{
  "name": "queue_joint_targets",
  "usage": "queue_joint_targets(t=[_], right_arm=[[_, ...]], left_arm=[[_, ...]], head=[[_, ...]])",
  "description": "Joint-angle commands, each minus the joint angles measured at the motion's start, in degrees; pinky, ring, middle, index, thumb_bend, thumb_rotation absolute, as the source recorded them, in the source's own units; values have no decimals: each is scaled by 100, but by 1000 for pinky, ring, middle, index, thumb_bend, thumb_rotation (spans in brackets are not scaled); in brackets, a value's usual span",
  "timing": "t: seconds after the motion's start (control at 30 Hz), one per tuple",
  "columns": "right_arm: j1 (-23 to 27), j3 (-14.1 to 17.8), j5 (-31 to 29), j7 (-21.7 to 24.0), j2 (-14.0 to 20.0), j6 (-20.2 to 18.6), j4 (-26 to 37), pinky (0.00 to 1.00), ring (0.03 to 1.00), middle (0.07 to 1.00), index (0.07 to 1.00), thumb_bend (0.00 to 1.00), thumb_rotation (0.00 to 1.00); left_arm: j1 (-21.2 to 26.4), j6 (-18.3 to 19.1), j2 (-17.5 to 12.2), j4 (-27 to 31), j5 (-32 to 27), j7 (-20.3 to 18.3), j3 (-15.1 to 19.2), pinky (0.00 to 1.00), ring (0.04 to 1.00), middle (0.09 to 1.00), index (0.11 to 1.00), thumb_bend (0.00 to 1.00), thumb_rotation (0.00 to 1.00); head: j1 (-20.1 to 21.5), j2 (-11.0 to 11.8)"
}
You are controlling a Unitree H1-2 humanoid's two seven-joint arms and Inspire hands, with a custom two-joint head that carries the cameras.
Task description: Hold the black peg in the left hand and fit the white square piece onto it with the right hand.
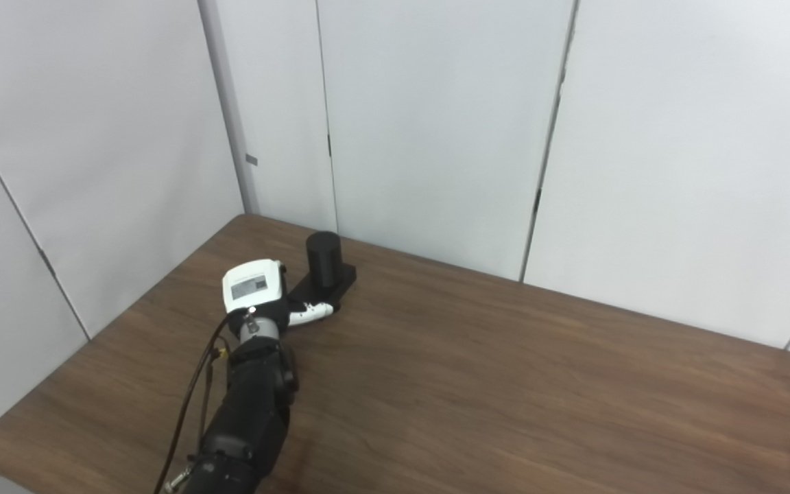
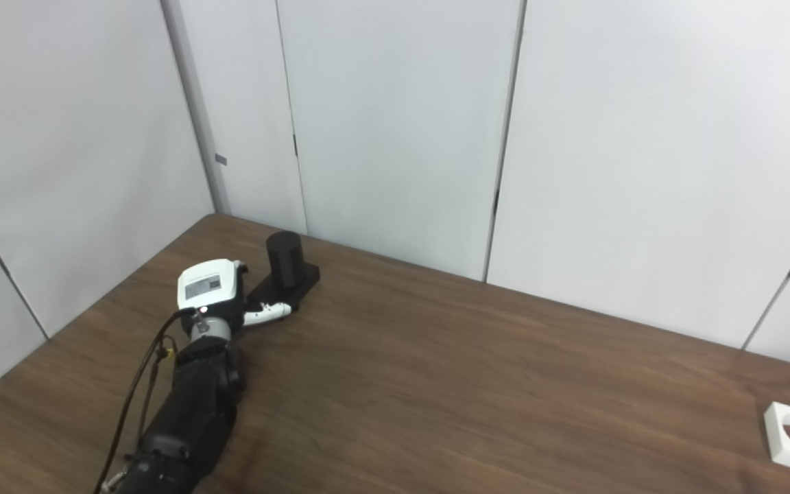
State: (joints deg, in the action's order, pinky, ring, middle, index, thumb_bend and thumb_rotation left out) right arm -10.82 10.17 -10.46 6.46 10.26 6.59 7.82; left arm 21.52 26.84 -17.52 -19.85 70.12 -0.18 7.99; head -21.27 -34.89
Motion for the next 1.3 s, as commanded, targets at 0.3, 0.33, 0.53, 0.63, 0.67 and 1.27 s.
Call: queue_joint_targets(t=[0.3, 0.33, 0.53, 0.63, 0.67, 1.27], right_arm=[[-90, -37, -42, -31, -89, -73, -1, 1000, 1000, 962, 993, 747, 1000], [-88, -39, -54, -27, -90, -90, 9, 1000, 1000, 962, 992, 741, 1000], [-96, -44, -6, -50, -100, -179, 99, 1000, 1000, 964, 994, 721, 1000], [-90, -27, -28, -61, -119, -193, 114, 1000, 1000, 965, 992, 726, 1000], [-87, -24, -35, -61, -123, -198, 118, 1000, 1000, 968, 994, 728, 1000], [-107, -30, 0, -174, -192, -449, 420, 1000, 1000, 961, 995, 672, 1000]], left_arm=[[472, 8, -298, -191, -138, 222, -101, 819, 869, 858, 809, 978, 789], [486, 8, -301, -214, -160, 218, -118, 822, 871, 860, 808, 977, 788], [562, 8, -313, -390, -331, 275, -190, 819, 868, 856, 791, 985, 784], [595, 8, -341, -476, -363, 241, -244, 813, 864, 853, 778, 983, 794], [605, 7, -360, -509, -375, 238, -274, 807, 864, 852, 777, 986, 801], [760, 7, -502, -1004, -870, 381, -586, 744, 831, 821, 708, 810, 602]], head=[[15, -12], [15, -12], [46, -25], [46, -25], [59, -24], [115, -73]])
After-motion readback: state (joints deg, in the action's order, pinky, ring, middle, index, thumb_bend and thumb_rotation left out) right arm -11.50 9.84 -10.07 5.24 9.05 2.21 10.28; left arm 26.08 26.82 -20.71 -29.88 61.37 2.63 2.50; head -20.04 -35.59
